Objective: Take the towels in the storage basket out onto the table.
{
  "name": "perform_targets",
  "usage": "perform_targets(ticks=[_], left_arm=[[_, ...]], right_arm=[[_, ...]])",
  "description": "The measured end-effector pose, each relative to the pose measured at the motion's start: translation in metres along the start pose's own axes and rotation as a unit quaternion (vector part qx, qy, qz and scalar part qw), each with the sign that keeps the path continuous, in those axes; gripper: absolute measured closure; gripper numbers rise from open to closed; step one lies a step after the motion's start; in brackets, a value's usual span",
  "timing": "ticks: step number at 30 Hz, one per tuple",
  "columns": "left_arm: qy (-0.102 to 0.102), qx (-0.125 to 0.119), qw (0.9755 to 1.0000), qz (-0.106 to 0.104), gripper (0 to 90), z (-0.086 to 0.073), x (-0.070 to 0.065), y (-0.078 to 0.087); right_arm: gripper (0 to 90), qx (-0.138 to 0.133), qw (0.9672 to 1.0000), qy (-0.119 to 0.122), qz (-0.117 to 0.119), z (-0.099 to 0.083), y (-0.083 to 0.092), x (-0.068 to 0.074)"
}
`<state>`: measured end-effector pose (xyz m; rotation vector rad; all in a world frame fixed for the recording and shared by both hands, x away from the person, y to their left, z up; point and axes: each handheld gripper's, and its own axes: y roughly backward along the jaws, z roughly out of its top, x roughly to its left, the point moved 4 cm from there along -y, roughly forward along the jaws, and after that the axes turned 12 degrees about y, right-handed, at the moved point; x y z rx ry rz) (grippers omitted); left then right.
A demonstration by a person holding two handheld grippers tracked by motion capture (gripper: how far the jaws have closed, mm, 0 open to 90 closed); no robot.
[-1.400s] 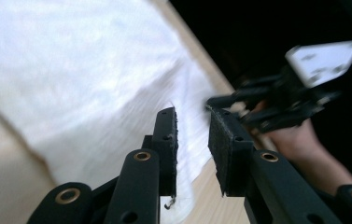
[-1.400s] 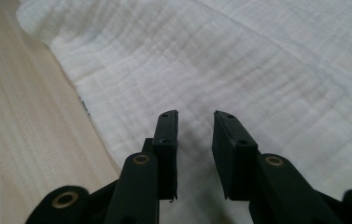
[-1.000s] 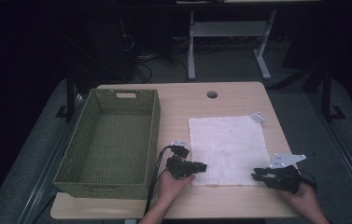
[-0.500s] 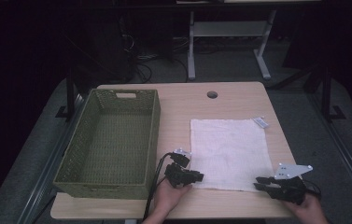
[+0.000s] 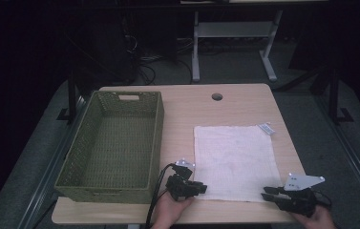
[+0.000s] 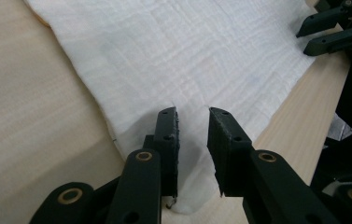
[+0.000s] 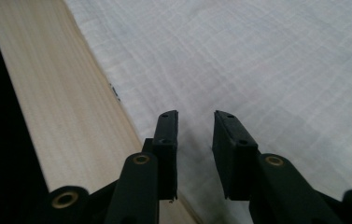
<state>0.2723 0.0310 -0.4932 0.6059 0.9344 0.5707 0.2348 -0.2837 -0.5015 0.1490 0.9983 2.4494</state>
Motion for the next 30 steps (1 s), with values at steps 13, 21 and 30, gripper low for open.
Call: perform_targets(ticks=[13, 21, 30], left_arm=[[-0.006, -0.144, 0.9896, 0.003, 58.6, 0.078, 0.001, 0.016], [0.019, -0.195, 0.9801, 0.032, 54.2, 0.117, 0.024, -0.003], [0.038, -0.219, 0.9727, 0.065, 57.1, 0.145, 0.047, -0.018]], right_arm=[[35.9, -0.036, 0.9971, -0.061, -0.027, 0.028, 0.021, -0.077], [46.1, -0.029, 0.9937, -0.076, -0.077, 0.039, 0.009, -0.145], [65.8, -0.031, 0.9902, -0.103, -0.089, 0.045, 0.001, -0.196]])
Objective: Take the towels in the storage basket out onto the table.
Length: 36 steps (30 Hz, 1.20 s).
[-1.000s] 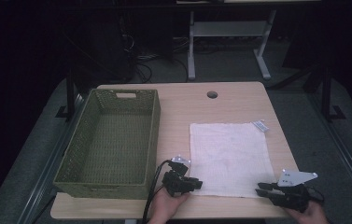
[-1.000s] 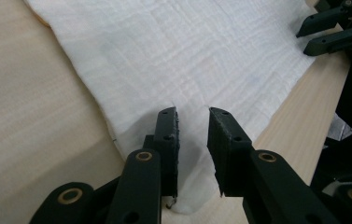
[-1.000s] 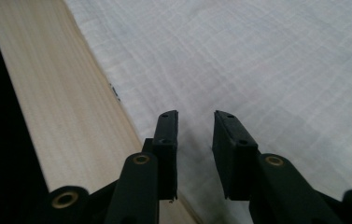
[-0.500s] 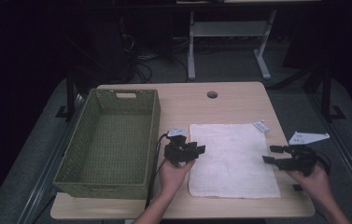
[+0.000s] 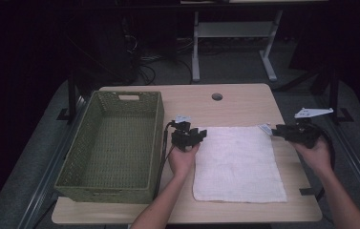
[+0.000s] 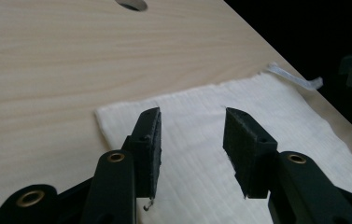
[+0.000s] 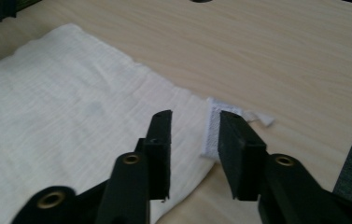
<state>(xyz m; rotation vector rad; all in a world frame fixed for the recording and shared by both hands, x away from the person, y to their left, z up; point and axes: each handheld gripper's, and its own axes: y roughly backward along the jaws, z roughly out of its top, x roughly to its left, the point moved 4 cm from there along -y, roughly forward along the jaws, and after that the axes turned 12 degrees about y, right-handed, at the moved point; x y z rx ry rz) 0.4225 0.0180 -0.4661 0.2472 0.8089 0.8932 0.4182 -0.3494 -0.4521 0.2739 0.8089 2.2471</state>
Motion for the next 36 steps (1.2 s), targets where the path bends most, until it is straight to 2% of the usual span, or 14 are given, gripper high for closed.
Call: perform_targets(ticks=[2, 5, 12, 14, 15, 19, 21, 24, 26, 29, 36], left_arm=[[0.008, 0.004, 0.9999, 0.008, 58.4, 0.004, 0.003, -0.006], [0.019, -0.005, 0.9997, 0.015, 59.6, 0.009, 0.008, -0.014], [0.031, -0.001, 0.9988, 0.037, 59.9, 0.013, 0.019, -0.029], [0.041, -0.003, 0.9983, 0.042, 59.9, 0.013, 0.024, -0.032], [0.043, 0.001, 0.9982, 0.043, 59.8, 0.013, 0.027, -0.032], [0.053, -0.001, 0.9973, 0.051, 59.6, 0.013, 0.033, -0.035], [0.057, 0.004, 0.9970, 0.052, 58.9, 0.012, 0.036, -0.036], [0.060, 0.006, 0.9966, 0.057, 58.6, 0.011, 0.038, -0.038], [0.061, 0.008, 0.9964, 0.059, 57.9, 0.011, 0.040, -0.037], [0.064, 0.011, 0.9961, 0.059, 57.5, 0.012, 0.041, -0.038], [0.062, 0.028, 0.9957, 0.063, 55.5, 0.012, 0.042, -0.043]], right_arm=[[69.4, 0.005, 0.9999, -0.009, -0.004, 0.004, -0.009, -0.012], [75.3, 0.018, 0.9993, -0.030, -0.010, 0.011, -0.028, -0.029], [73.6, 0.043, 0.9970, -0.060, -0.022, 0.010, -0.047, -0.045], [73.4, 0.056, 0.9959, -0.068, -0.021, 0.007, -0.052, -0.046], [73.0, 0.071, 0.9947, -0.071, -0.019, 0.003, -0.056, -0.046], [72.1, 0.080, 0.9941, -0.073, -0.008, -0.001, -0.060, -0.042], [70.7, 0.083, 0.9946, -0.061, -0.001, -0.003, -0.062, -0.038], [67.7, 0.085, 0.9945, -0.062, -0.002, -0.003, -0.063, -0.036], [65.6, 0.089, 0.9944, -0.057, -0.010, -0.002, -0.063, -0.035], [62.7, 0.090, 0.9937, -0.064, -0.020, -0.001, -0.064, -0.036], [64.5, 0.100, 0.9928, -0.064, -0.017, -0.004, -0.069, -0.033]])
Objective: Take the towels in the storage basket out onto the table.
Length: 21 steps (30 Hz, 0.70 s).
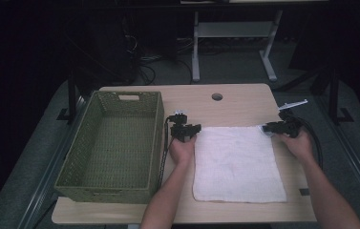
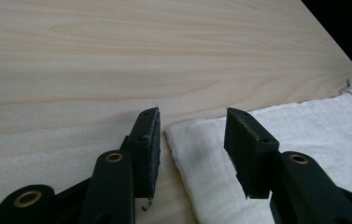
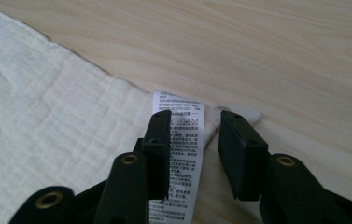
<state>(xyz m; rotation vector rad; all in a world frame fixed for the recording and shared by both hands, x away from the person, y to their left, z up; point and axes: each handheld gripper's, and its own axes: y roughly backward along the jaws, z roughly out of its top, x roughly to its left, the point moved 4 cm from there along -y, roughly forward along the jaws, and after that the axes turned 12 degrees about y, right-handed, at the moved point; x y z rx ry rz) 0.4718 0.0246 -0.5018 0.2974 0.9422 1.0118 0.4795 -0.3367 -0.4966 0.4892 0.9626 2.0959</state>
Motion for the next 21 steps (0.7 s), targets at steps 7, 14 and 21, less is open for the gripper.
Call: perform_targets(ticks=[7, 14, 21], left_arm=[[-0.009, 0.002, 1.0000, 0.004, 55.5, 0.0007, -0.0010, -0.0011], [-0.018, 0.024, 0.9996, -0.002, 73.3, -0.0008, -0.0038, -0.0039], [-0.019, 0.038, 0.9990, -0.015, 85.8, -0.0021, -0.0025, -0.0011]], right_arm=[[71.2, -0.005, 0.9999, 0.011, 0.004, -0.0009, -0.0003, 0.0045], [80.9, -0.008, 0.9998, 0.009, 0.019, -0.0025, 0.0003, 0.0074], [88.0, -0.023, 0.9990, 0.009, 0.036, -0.0045, 0.0062, 0.0091]])
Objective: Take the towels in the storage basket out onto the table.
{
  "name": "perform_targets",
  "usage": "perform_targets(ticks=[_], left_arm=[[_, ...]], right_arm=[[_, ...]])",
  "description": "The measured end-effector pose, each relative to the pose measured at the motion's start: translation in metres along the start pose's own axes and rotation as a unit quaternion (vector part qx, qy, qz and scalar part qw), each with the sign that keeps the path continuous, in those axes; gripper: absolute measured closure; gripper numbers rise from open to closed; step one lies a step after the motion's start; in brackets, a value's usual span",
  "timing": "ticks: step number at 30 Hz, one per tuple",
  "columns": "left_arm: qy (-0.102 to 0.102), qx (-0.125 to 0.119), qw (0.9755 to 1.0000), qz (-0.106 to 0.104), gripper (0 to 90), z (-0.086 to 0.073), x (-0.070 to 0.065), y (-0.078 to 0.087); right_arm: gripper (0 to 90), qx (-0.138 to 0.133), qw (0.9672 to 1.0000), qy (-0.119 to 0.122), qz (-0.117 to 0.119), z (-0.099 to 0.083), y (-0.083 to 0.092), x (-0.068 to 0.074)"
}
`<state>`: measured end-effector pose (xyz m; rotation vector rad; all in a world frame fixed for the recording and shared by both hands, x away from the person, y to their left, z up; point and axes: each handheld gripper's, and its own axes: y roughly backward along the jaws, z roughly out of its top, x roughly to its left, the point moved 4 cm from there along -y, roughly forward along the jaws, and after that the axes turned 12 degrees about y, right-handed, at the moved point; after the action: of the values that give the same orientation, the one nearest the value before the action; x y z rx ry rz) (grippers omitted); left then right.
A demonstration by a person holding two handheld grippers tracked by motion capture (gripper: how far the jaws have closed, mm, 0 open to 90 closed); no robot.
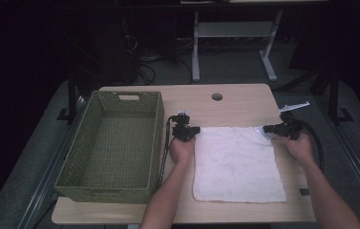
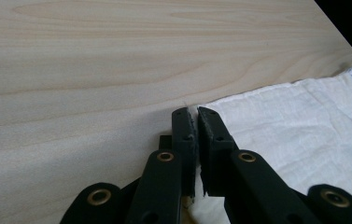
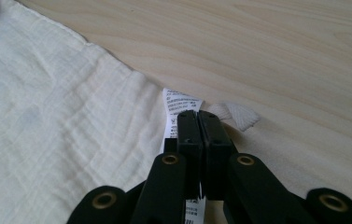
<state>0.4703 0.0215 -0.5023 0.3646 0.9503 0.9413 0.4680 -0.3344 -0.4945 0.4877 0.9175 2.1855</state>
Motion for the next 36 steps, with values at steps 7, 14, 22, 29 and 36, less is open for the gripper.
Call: perform_targets(ticks=[7, 14, 22, 29, 36], left_arm=[[0.002, -0.005, 1.0000, 0.000, 85.8, 0.000, 0.001, 0.006], [0.007, -0.015, 0.9996, -0.021, 85.7, 0.002, -0.001, 0.011], [0.008, -0.018, 0.9995, -0.023, 85.1, 0.003, 0.001, 0.015], [0.011, -0.010, 0.9997, -0.018, 82.9, 0.001, 0.005, 0.012], [0.017, -0.008, 0.9997, -0.018, 81.6, 0.000, 0.005, 0.008]], right_arm=[[89.0, -0.006, 0.9999, -0.003, 0.009, -0.001, 0.001, 0.002], [89.2, -0.025, 0.9996, -0.002, 0.009, 0.001, 0.013, 0.001], [89.0, -0.036, 0.9990, -0.010, 0.025, 0.000, 0.015, 0.003], [74.8, -0.003, 1.0000, 0.005, 0.003, 0.000, 0.007, 0.006], [64.7, 0.013, 0.9993, -0.027, -0.023, 0.000, -0.003, -0.004]])
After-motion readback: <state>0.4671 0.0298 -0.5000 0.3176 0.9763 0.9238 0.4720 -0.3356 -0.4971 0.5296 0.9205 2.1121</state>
